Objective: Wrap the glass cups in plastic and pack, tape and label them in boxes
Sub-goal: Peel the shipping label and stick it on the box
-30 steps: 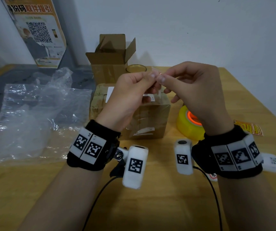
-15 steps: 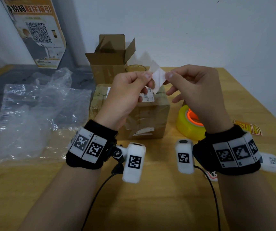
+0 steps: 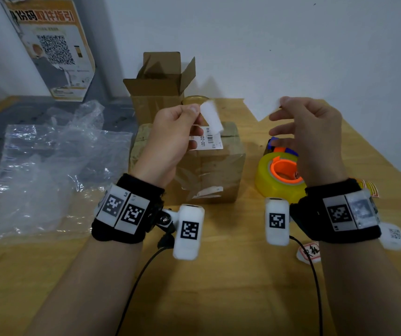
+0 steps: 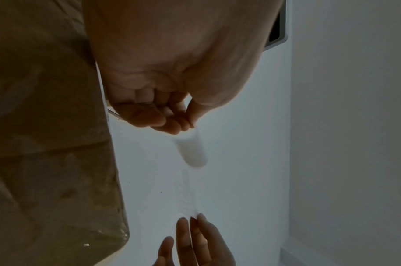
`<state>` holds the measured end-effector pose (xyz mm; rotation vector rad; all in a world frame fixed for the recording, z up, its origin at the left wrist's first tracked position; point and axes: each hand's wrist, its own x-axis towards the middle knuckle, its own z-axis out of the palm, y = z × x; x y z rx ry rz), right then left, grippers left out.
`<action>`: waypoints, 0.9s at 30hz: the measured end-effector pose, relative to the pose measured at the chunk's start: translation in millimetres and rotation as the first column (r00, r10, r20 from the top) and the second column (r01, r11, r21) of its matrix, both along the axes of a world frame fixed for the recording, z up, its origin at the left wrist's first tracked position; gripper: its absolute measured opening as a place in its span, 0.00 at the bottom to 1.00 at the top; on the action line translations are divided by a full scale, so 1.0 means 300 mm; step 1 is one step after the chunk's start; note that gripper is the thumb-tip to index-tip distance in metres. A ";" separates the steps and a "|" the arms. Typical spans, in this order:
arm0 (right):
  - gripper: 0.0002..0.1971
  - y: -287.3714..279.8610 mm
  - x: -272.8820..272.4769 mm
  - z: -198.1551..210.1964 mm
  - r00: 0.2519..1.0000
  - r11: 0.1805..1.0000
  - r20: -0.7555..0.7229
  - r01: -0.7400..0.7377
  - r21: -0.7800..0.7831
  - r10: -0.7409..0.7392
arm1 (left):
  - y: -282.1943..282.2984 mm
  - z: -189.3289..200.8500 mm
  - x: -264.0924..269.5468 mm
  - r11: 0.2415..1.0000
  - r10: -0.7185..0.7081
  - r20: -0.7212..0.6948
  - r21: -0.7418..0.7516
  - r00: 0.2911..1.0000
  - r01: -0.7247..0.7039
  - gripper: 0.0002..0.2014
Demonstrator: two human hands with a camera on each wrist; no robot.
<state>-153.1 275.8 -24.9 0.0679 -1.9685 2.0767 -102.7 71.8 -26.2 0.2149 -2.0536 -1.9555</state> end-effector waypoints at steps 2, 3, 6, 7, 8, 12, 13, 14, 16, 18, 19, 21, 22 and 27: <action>0.07 0.007 0.000 0.007 1.000 1.000 -0.015 0.012 -0.025 -0.012 | 0.001 0.000 0.000 1.000 0.008 0.005 0.001 1.000 -0.008 0.17; 0.07 0.012 0.002 0.010 1.000 1.000 -0.027 0.009 -0.024 -0.010 | 0.006 0.001 0.003 1.000 0.004 0.010 -0.001 1.000 -0.004 0.16; 0.08 0.027 0.017 0.016 0.999 1.000 -0.049 0.000 -0.004 0.000 | 0.033 -0.007 0.018 0.999 -0.041 0.022 0.021 0.999 0.040 0.12; 0.07 0.037 0.024 0.018 0.999 1.000 -0.047 -0.002 0.002 0.002 | 0.047 -0.012 0.022 0.997 -0.072 0.019 0.035 0.997 0.072 0.12; 0.07 0.049 0.031 0.020 0.999 1.000 -0.042 -0.002 0.009 0.002 | 0.065 -0.019 0.023 0.993 -0.109 0.013 0.041 0.994 0.108 0.12; 0.08 0.133 0.057 0.024 0.999 0.996 -0.042 0.026 0.081 -0.022 | 0.186 -0.030 0.005 0.969 -0.246 0.008 -0.002 0.969 0.246 0.13; 0.08 0.160 0.063 0.027 0.998 0.994 -0.049 0.036 0.098 -0.032 | 0.225 -0.026 -0.001 0.959 -0.283 0.011 -0.015 0.959 0.284 0.12; 0.09 0.187 0.070 0.029 0.998 0.992 -0.056 0.049 0.115 -0.043 | 0.264 -0.024 -0.005 0.946 -0.321 0.019 -0.032 0.947 0.322 0.12; 0.08 0.245 0.085 0.034 0.995 0.985 -0.067 0.081 0.153 -0.071 | 0.344 -0.032 -0.017 0.914 -0.395 0.051 -0.085 0.917 0.398 0.13; 0.07 0.300 0.105 0.039 0.993 0.979 -0.070 0.106 0.173 -0.095 | 0.426 -0.057 -0.034 0.882 -0.445 0.101 -0.123 0.890 0.455 0.14; 0.06 0.326 0.115 0.043 0.992 0.978 -0.071 0.117 0.172 -0.106 | 0.468 -0.071 -0.043 0.870 -0.461 0.129 -0.128 0.878 0.476 0.14; 0.06 0.375 0.133 0.053 0.989 0.976 -0.077 0.139 0.169 -0.127 | 0.553 -0.094 -0.058 0.846 -0.497 0.183 -0.117 0.848 0.520 0.13; 0.06 0.398 0.143 0.059 0.988 0.974 -0.079 0.148 0.172 -0.136 | 0.591 -0.102 -0.062 0.829 -0.518 0.208 -0.116 0.830 0.547 0.12; 0.07 0.480 0.175 0.070 0.982 0.960 -0.088 0.183 0.210 -0.168 | 0.679 -0.110 -0.049 0.653 -0.632 0.372 -0.217 0.680 0.726 0.11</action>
